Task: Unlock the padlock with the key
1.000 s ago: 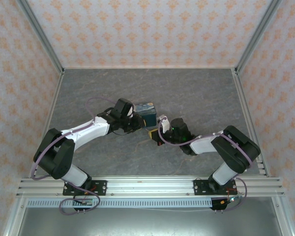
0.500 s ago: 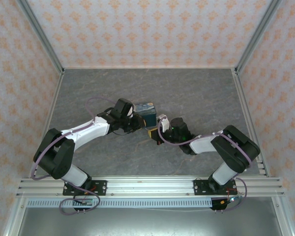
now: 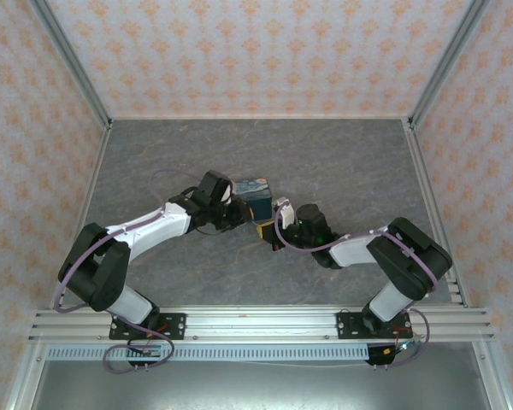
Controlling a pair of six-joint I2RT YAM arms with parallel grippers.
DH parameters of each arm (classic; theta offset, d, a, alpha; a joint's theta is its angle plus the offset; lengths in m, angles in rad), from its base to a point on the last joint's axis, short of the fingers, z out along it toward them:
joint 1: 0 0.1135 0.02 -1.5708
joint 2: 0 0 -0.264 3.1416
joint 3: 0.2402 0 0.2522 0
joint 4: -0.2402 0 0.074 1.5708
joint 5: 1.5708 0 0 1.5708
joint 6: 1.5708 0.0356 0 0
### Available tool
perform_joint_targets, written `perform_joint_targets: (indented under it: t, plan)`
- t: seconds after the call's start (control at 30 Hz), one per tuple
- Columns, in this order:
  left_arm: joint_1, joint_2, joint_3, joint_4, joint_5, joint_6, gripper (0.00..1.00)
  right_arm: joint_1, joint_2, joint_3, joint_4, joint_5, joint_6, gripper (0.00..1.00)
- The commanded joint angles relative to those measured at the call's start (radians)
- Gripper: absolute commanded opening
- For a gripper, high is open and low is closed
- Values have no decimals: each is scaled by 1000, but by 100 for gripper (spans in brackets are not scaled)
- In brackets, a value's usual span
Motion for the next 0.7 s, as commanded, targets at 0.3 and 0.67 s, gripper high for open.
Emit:
perform_joint_targets:
  t: [0.3, 0.67]
  plan:
    - [9, -7, 20, -2, 26, -4, 10, 6, 22, 33, 33, -3, 0, 0]
    - [9, -11, 18, -3, 20, -5, 10, 5, 35, 7, 4, 10, -18, 0]
